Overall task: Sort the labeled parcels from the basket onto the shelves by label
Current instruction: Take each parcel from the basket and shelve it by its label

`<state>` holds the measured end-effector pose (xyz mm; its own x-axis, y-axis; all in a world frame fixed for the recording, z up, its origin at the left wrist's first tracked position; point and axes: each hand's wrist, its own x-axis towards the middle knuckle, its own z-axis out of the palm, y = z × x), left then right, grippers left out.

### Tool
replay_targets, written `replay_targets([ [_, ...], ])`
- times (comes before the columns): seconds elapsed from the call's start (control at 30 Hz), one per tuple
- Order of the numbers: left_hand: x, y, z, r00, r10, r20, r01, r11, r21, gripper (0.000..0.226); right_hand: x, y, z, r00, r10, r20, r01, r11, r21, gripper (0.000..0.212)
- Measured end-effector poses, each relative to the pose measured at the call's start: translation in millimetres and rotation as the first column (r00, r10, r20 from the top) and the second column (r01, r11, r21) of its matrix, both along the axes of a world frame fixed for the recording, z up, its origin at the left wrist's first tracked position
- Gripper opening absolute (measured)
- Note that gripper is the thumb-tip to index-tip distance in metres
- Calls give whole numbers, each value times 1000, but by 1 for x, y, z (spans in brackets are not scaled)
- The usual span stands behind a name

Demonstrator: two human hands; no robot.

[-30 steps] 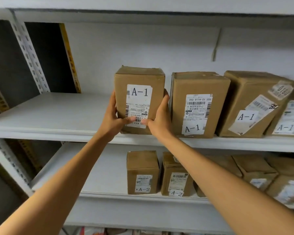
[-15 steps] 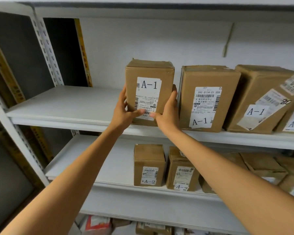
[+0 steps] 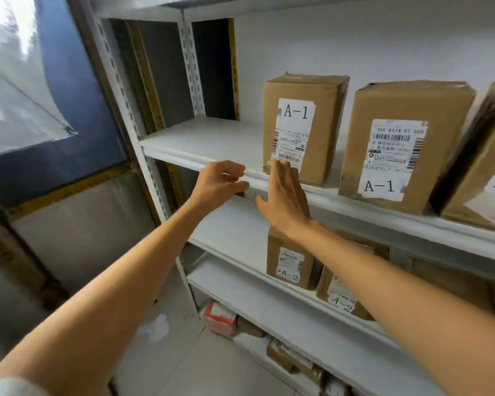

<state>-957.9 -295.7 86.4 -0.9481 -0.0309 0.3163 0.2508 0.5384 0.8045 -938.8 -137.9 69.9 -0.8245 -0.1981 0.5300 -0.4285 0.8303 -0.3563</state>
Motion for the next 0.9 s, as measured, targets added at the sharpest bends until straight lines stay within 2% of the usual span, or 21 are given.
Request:
replay_targets([
  [0.07, 30, -9, 1, 995, 96, 6, -94, 982, -167, 40, 7, -6, 6, 990, 126, 62, -128, 991, 34, 55],
  [0.17, 84, -20, -5, 958, 285, 42, -244, 882, -402, 44, 27, -18, 9, 944, 300, 136, -314, 944, 96, 49],
  [0.33, 200, -29, -37, 830, 544, 123, -446, 780, -439, 41, 85, -48, -9, 805, 533, 261, -588, 777, 226, 46],
  [0.47, 294, -38, -57, 695, 688, 208, -526, 685, -505, 44, 140, -71, -23, 635, 687, 354, -773, 568, 284, 51],
  [0.6, 383, -39, -62, 578, 777, 250, -598, 612, -518, 42, 198, -99, -25, 434, 780, 451, -900, 350, 260, 51],
  [0.73, 479, -29, -67, 409, 869, 277, -691, 493, -529, 40, 274, -124, -24, 257, 826, 502, -943, 100, 319, 54],
  [0.9, 617, 13, -80, 165, 944, 287, -769, 305, -562, 35, 398, -134, -32, 22, 836, 549, -900, -222, 374, 55],
])
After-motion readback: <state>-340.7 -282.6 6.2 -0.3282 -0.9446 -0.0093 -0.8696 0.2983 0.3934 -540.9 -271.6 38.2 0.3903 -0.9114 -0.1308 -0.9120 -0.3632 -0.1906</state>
